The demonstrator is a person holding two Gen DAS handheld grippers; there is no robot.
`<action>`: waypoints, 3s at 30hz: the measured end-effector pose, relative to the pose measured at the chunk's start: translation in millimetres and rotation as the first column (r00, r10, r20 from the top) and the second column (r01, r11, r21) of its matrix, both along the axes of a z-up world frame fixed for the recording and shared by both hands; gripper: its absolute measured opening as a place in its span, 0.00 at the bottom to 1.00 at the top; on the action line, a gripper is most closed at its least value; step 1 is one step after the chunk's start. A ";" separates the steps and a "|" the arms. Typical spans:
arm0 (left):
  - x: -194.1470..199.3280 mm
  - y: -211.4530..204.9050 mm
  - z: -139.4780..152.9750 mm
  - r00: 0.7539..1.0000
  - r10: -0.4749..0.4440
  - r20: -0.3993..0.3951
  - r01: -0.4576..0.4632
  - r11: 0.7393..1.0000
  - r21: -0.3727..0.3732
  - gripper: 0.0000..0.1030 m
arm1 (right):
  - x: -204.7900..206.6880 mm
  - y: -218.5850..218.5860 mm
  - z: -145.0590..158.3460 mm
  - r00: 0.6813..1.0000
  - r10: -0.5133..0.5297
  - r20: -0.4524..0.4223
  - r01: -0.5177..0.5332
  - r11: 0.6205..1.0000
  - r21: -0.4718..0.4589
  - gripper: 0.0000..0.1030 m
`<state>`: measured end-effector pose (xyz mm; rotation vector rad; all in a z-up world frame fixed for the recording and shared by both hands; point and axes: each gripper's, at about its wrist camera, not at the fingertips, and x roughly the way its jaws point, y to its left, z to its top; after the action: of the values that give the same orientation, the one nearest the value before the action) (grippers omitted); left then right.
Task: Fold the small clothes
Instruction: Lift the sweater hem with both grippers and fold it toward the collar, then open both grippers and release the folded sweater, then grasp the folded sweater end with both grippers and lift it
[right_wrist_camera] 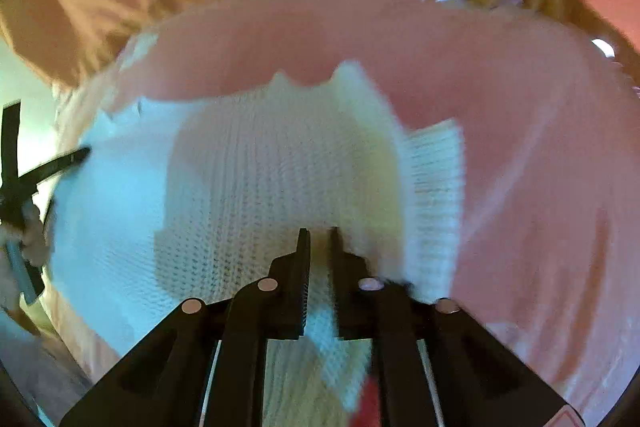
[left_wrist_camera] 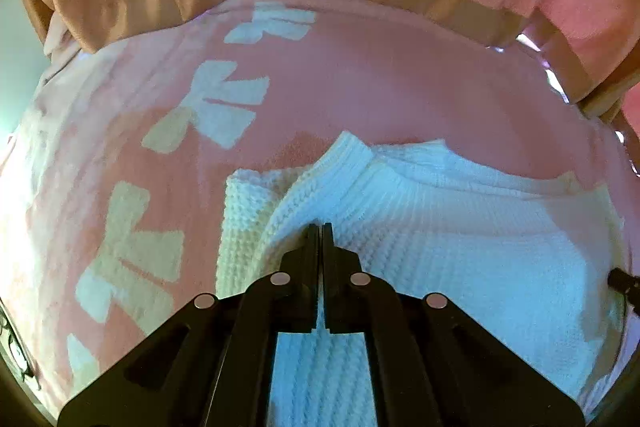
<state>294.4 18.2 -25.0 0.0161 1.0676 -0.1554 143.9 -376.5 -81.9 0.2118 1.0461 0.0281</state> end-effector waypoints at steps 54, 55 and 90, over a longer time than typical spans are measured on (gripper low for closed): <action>-54.5 11.1 23.8 0.999 -0.013 0.040 0.014 1.000 -0.018 0.37 | -28.1 -19.8 9.4 0.995 -0.093 0.042 0.097 0.990 -0.099 0.48; -54.8 12.1 31.2 0.997 -0.005 0.078 0.006 1.000 -0.021 0.47 | -28.3 -23.8 16.2 0.989 -0.120 0.085 0.129 0.984 -0.120 0.60; -54.5 59.5 -22.5 0.979 -0.017 -0.203 -0.019 0.985 -0.172 0.75 | -28.5 -37.4 -40.6 0.988 -0.053 -0.148 0.065 0.995 0.076 0.69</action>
<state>239.9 77.7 -47.6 -0.1604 1.2556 -0.2526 115.3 -413.9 -122.5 0.3218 1.1847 0.0016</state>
